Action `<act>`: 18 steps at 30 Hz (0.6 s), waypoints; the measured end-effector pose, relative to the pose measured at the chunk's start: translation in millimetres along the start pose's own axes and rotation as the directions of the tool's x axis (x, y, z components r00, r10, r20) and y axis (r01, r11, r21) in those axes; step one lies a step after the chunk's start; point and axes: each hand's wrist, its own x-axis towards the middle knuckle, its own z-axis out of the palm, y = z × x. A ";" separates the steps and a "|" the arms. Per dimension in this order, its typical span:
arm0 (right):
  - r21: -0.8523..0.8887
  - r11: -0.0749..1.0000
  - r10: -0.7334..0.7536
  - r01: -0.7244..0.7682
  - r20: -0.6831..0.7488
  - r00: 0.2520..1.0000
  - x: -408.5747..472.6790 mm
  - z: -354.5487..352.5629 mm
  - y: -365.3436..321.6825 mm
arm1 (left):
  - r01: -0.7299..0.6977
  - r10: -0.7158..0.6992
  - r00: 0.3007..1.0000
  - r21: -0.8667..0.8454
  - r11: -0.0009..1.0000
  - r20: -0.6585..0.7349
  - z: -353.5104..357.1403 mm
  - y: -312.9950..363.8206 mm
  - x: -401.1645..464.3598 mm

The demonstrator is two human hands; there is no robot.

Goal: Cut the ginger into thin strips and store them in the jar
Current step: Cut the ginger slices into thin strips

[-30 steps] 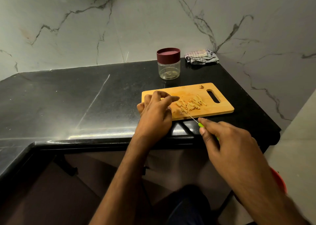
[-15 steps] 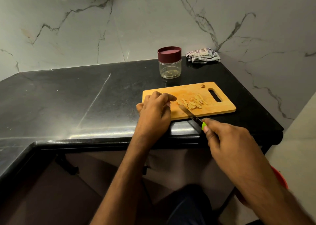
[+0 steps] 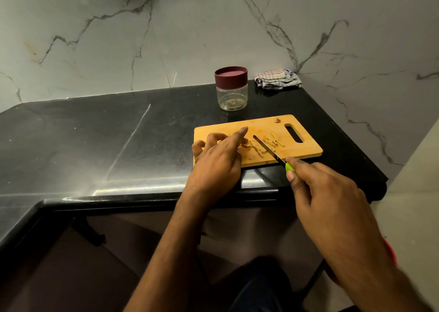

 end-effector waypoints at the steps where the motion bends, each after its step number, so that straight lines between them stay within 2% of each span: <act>1: 0.010 1.000 -0.001 0.001 0.004 1.000 -0.1 -0.6 -1.3 | 0.003 -0.003 1.000 -0.014 1.000 -0.009 -0.1 0.1 -0.2; 10: -0.003 1.000 -0.003 0.003 0.064 0.998 -1.1 4.0 -4.8 | 0.043 -0.054 0.991 -0.092 0.995 -0.124 -0.8 -1.5 -1.8; 14: 0.009 1.000 -0.018 0.017 0.071 0.997 -1.1 5.1 -6.2 | 0.070 -0.118 0.960 -0.190 0.979 -0.253 0.4 -5.8 -4.4; 18: 0.013 1.000 -0.025 0.024 0.076 0.997 -1.0 6.6 -9.0 | 0.064 -0.155 0.942 -0.295 0.953 -0.299 -2.1 -8.8 -6.8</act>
